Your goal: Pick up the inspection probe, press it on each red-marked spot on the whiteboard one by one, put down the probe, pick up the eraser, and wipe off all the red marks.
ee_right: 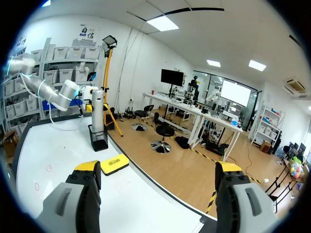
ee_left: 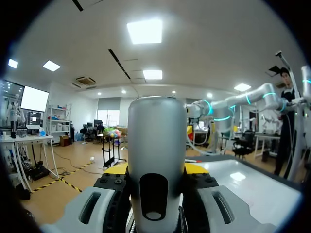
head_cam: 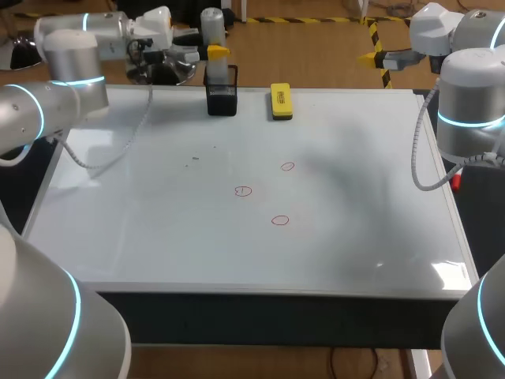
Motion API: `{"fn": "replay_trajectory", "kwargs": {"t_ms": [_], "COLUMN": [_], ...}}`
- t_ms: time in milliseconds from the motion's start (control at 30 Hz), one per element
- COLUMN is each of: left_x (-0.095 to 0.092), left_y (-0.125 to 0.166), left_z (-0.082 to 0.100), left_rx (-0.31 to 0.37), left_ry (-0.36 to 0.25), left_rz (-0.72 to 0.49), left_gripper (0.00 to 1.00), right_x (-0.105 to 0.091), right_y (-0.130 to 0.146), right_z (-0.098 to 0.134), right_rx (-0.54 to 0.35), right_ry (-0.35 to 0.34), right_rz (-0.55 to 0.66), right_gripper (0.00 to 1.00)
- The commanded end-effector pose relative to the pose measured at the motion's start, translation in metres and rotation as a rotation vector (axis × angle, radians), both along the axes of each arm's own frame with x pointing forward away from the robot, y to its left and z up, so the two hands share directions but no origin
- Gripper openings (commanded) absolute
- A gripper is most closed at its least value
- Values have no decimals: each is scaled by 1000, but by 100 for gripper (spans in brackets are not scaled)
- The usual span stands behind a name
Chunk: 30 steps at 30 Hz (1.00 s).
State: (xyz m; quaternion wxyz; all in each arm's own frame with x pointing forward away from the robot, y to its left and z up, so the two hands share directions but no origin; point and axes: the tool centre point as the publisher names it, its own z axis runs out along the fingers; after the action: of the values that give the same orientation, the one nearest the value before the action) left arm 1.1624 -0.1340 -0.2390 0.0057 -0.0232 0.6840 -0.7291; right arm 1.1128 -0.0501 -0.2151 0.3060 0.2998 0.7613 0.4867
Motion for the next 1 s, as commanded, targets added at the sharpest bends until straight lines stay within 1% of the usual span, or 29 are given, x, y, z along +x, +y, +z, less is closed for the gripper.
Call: {"fn": "replay_trajectory", "kwargs": {"t_ms": [33,200,367,633,767,1000], "left_x": [-7,-8,-9,-18,-25,-36], "left_y": [3,8,17,36,49,76], "left_z": [14,28,36,49,51,47], "left_rx": [19,7,18,15,7,19], "left_ry": [-4,-16,3,-7,-12,-4], "left_rz": [29,31,46,72,96,152], "left_gripper": [0,0,0,0,0,0], "right_x": [0,0,0,0,0,0], "right_y": [0,0,0,0,0,0], "right_z": [0,0,0,0,0,0], "right_rx": [1,1,1,1,1,1], "right_ry": [0,0,0,0,0,0], "right_rz": [0,0,0,0,0,0], "right_gripper": [100,100,100,100,100,100]}}
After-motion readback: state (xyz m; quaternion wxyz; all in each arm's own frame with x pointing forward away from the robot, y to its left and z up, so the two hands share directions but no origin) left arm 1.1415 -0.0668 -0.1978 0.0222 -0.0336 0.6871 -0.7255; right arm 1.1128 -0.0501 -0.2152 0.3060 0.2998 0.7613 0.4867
